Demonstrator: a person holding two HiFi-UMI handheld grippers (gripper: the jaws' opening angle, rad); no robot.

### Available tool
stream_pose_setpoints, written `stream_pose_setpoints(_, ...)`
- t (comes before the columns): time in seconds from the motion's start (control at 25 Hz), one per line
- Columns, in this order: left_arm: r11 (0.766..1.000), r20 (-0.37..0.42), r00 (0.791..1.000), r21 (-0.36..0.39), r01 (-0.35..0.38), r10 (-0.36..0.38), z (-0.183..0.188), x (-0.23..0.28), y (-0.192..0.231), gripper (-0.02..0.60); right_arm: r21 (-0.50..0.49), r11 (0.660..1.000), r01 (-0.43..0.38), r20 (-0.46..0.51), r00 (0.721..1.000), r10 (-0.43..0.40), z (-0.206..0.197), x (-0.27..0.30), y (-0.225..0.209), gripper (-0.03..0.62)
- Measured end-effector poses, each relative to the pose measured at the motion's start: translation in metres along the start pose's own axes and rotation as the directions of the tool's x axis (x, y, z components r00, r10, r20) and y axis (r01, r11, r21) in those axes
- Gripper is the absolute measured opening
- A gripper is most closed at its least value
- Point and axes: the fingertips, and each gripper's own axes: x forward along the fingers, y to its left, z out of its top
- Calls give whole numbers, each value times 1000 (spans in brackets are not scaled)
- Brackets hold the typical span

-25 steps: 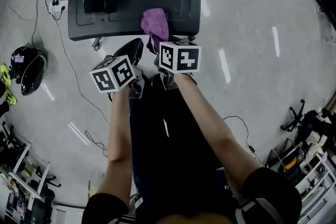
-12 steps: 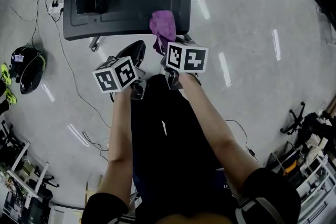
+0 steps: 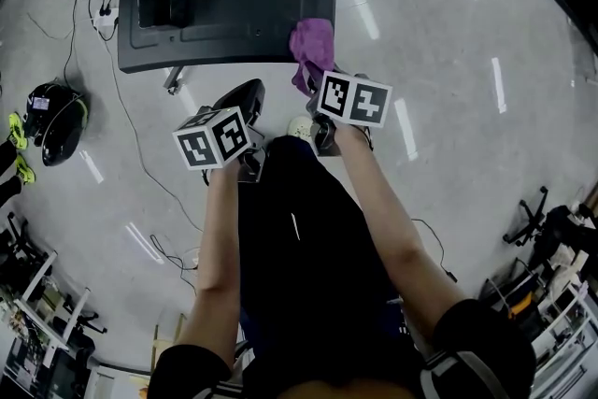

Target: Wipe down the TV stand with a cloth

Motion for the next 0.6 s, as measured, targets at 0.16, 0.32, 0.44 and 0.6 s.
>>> stream_pose_setpoints(0.16,1000,0,1000,-3,-3,3,-1,2,0,6,-1,1000,7,6,1000,-7,3,-4,-9,89)
stream_pose_setpoints(0.32,1000,2,1000,-4,-3,3,-1,-1,-3,6,17,999,34,15,999,-34,2,-13,-22,89)
stream_pose_setpoints(0.44,1000,-2,1000,0,-4,4,-2,-2,-1,8,34,998,47,23,999,-47,4,-17,-32,89)
stream_pose_setpoints(0.6,1000,0,1000,-22,-7,7,-6,-3,4,7,27,997,66,19,998,-67,5,-20,-41,89)
